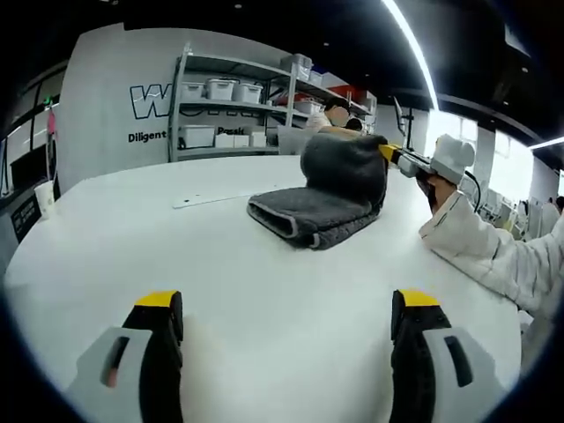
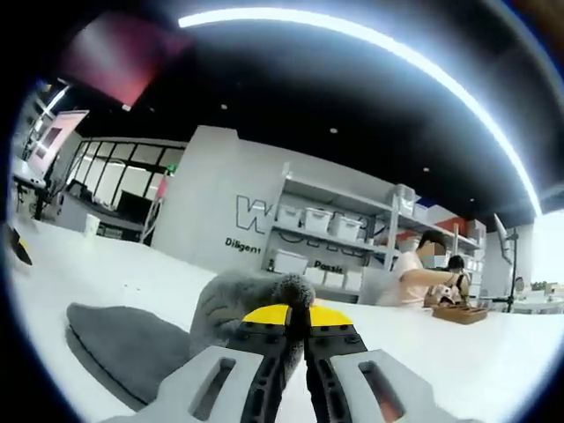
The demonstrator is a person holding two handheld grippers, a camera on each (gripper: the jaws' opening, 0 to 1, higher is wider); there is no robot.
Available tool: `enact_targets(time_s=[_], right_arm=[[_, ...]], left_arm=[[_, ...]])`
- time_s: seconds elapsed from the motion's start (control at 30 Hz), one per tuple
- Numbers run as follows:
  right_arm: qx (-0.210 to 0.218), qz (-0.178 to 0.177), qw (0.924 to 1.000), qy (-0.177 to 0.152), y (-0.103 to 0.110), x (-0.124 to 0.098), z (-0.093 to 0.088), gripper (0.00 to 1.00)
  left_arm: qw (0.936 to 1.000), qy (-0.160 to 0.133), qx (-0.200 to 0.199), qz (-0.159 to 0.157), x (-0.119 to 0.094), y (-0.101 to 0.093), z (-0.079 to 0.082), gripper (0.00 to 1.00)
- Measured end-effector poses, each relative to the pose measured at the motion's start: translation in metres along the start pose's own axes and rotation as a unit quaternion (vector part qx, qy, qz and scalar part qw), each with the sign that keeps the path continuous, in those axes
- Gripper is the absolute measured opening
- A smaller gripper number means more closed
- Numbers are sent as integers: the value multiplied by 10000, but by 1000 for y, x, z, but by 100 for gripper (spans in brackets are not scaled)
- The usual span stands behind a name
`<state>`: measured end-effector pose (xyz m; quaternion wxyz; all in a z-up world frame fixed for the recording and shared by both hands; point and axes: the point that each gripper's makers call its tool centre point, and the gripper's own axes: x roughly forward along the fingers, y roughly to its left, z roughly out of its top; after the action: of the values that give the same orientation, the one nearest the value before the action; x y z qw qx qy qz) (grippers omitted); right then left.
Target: Open the folded towel by lifting each exposed corner and separating the folded layers until the towel lies flat within the target outline without major curled edges
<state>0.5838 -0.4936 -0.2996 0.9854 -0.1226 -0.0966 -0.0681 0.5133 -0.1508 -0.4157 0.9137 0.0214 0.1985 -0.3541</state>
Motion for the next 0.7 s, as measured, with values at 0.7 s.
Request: enact_targets(time_s=[0.7], right_arm=[[124,-511,9975,474,-42,-3,-34,0]], left_arm=[[10000,28,10,5,0,0,-2,97]])
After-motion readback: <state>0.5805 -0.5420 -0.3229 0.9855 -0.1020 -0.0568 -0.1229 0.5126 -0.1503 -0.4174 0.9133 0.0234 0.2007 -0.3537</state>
